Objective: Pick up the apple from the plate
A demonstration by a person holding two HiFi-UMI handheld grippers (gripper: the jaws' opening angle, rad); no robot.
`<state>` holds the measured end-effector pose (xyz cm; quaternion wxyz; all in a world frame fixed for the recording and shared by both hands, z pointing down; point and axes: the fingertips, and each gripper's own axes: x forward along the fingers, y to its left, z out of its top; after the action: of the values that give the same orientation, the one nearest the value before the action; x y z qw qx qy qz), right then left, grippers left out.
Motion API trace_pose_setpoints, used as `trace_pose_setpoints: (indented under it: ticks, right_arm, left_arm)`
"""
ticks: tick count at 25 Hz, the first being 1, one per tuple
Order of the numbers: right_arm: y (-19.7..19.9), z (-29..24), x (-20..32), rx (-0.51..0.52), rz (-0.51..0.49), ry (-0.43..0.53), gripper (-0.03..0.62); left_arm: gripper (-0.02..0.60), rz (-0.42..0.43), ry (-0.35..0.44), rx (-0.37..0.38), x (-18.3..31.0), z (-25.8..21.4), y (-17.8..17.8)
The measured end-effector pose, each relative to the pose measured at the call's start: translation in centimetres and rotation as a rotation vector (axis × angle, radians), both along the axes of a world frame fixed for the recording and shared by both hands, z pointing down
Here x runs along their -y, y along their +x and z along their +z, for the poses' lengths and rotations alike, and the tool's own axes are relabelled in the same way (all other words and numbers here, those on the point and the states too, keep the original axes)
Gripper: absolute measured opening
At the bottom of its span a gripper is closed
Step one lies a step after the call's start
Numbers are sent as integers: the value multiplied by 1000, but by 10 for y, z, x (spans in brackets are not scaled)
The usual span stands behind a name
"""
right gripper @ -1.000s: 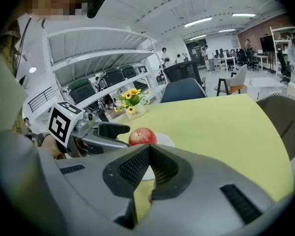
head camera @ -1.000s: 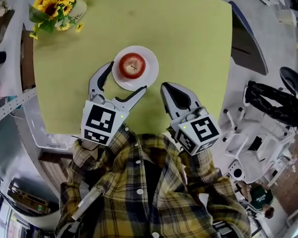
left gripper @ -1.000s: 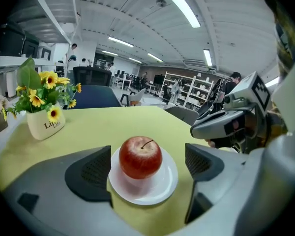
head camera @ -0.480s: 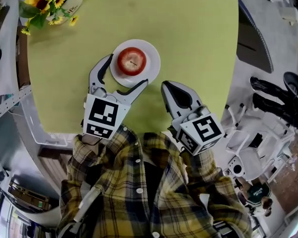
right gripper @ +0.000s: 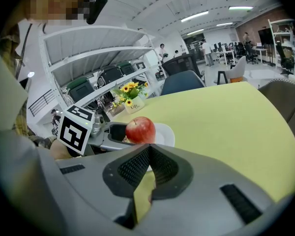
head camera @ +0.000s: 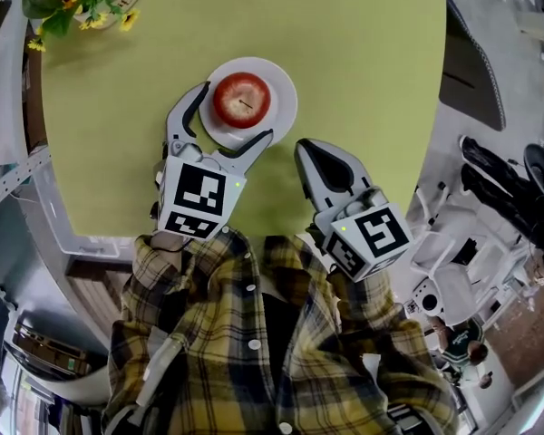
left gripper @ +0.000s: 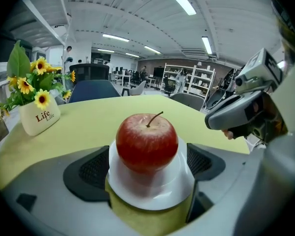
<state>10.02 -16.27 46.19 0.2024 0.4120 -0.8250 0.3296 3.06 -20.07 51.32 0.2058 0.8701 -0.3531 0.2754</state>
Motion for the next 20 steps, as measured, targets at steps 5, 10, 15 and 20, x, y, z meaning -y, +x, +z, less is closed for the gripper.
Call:
trace_pose_setpoints:
  ticks: [5,10,15,20]
  right_arm:
    - [1,3,-1,-2,0,-8,-3]
    - [1,7,-2,-2,-2,-17,-3]
    - [3,8,-2,-2,4,-23,-3]
    - [3,8,-2,3,4,-24,-3]
  left_arm:
    - [476,1,20,7,1,6,5]
    - [474,-9,33,14,6,5,4]
    - [474,-16,38,5,8,5,5]
    - [472,-14,46,7,9,4,6]
